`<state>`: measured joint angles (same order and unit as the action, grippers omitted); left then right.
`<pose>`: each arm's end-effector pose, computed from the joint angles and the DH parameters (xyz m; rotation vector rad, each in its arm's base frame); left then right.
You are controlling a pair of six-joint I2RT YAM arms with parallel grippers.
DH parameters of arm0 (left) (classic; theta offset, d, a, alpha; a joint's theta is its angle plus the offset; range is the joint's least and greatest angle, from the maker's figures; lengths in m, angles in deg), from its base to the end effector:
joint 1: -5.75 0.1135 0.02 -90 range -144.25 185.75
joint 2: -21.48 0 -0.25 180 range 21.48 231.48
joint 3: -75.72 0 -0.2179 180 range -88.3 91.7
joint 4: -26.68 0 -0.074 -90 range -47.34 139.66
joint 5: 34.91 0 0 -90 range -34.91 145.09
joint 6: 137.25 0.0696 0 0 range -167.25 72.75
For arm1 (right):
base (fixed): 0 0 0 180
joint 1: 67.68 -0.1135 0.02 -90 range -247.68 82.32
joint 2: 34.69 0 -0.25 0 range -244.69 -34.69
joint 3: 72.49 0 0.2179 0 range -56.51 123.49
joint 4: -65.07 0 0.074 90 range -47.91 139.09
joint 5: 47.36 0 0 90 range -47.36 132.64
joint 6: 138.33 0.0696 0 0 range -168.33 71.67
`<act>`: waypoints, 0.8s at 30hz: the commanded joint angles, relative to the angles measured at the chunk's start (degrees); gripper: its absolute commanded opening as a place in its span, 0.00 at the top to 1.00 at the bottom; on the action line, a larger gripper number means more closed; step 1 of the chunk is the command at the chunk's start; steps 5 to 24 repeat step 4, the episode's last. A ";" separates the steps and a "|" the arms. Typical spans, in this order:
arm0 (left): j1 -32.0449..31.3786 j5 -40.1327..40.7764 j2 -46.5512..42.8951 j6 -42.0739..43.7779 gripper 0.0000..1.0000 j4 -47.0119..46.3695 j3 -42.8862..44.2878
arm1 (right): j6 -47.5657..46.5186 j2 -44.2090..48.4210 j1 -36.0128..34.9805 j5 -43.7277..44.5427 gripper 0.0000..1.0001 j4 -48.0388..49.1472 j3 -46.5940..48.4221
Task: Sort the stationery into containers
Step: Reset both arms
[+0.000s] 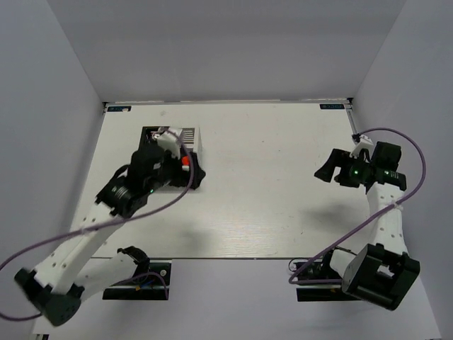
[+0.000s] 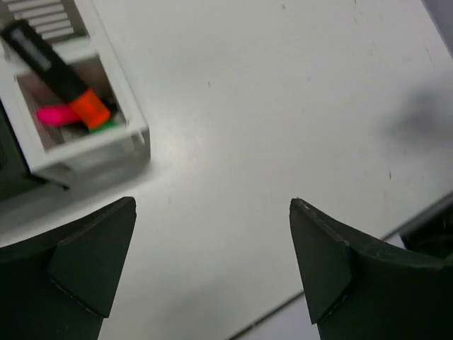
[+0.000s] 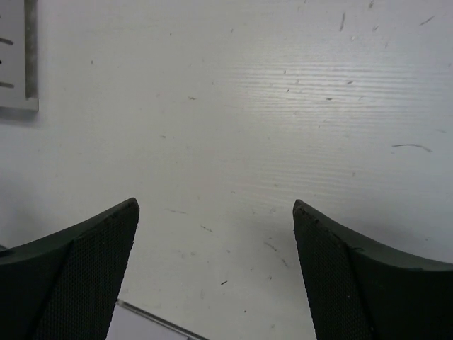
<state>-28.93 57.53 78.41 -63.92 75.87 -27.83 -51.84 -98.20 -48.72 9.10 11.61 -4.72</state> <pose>0.1774 -0.1191 0.3248 0.3069 2.1049 -0.4948 0.2130 -0.0325 0.2535 0.0535 2.3053 0.5113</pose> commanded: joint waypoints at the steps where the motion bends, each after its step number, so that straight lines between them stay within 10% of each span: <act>1: -0.92 -3.50 -9.71 1.90 0.00 13.45 -6.13 | -1.06 2.94 -0.06 3.66 0.10 3.90 2.70; 24: -0.83 -2.70 -18.42 1.55 0.00 14.42 -10.89 | -4.48 6.10 -0.24 1.99 0.10 5.03 1.65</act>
